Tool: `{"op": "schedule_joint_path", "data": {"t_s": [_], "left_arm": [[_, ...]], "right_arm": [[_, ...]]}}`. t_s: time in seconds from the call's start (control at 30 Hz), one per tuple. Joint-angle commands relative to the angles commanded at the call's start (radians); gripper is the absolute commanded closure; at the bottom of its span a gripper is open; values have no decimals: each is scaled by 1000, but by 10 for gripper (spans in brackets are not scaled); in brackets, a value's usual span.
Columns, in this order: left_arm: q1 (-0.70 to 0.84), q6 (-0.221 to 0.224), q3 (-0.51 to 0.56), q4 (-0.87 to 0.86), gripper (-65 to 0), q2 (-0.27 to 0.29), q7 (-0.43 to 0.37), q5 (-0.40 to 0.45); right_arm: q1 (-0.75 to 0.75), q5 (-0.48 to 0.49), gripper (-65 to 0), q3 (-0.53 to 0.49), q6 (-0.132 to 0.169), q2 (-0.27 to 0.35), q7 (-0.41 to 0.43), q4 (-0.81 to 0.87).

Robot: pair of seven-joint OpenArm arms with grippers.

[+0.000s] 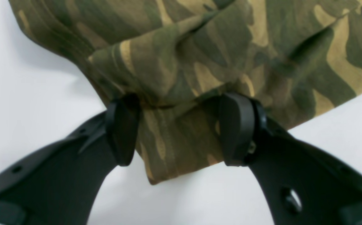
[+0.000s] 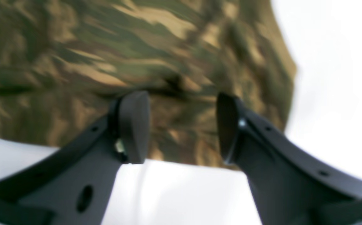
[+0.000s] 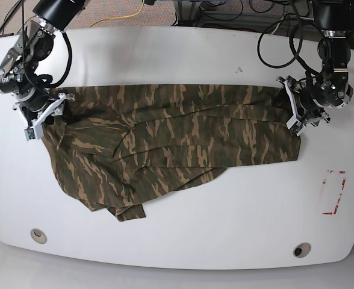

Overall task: Layout the t-shirt on the table in an organized manner, then fold the t-shirt properly
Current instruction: 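Drag the shirt edge with both grippers toward the robot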

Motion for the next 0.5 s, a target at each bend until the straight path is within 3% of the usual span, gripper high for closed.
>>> {"op": "schedule_joint_path", "data": {"t_s": [0.13,0.33,0.5], "left_arm": [[0,0,0,0,-379,0,0,0],[0,0,0,-2,-379,0,0,0],[0,0,0,-2,-379,0,0,0]], "right_arm": [[48,-43,-257,-37,0,6,44,-77],[71,-126,-219,-75,0,18,183,-235],[74,-141,-205,-75,0,43,247,-359]]}}
